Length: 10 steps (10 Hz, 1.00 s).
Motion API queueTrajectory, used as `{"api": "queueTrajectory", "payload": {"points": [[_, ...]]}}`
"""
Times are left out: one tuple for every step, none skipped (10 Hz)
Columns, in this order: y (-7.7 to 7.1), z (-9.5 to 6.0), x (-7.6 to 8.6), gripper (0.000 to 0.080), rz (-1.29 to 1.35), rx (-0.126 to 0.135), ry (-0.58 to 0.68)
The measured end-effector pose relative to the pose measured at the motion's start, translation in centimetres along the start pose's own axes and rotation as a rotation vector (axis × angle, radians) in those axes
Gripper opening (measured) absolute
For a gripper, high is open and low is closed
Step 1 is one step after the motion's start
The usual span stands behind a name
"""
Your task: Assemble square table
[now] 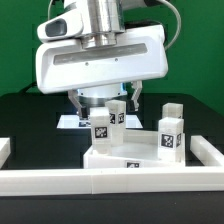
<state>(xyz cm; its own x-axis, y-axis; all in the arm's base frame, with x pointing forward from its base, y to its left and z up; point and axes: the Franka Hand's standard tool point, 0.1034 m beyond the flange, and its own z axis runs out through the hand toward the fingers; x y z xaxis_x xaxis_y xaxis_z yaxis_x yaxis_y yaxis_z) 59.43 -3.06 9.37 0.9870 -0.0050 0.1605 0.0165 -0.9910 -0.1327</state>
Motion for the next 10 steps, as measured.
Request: {"api": "queueTrajectory", "payload": {"points": [[0.75,0.12,0.17,0.0649,-0.002,-0.012,0.010],[1.09,0.06,0.14,0.0649,-0.003,-0.018,0.009],[1.11,0.09,0.09,0.0649,0.008,-0.019,0.010],[1.12,0.10,0.08,0.0649,0.007,-0.019,0.010],[1.12,0.11,0.07,0.0649,0.008,-0.019,0.010],[1.19,0.13,0.06,0.0649,0.009,-0.020,0.009],[1.34,0.29,-0.07,0.0649,0.055,-0.024,-0.012],[1.36,0.34,0.11,0.0649,0.086,-0.026,-0.040],[1.27,0.23,0.54,0.0649,0.084,-0.024,-0.051],[1.20,0.29,0.49,0.0649,0.082,-0.024,-0.050]]}}
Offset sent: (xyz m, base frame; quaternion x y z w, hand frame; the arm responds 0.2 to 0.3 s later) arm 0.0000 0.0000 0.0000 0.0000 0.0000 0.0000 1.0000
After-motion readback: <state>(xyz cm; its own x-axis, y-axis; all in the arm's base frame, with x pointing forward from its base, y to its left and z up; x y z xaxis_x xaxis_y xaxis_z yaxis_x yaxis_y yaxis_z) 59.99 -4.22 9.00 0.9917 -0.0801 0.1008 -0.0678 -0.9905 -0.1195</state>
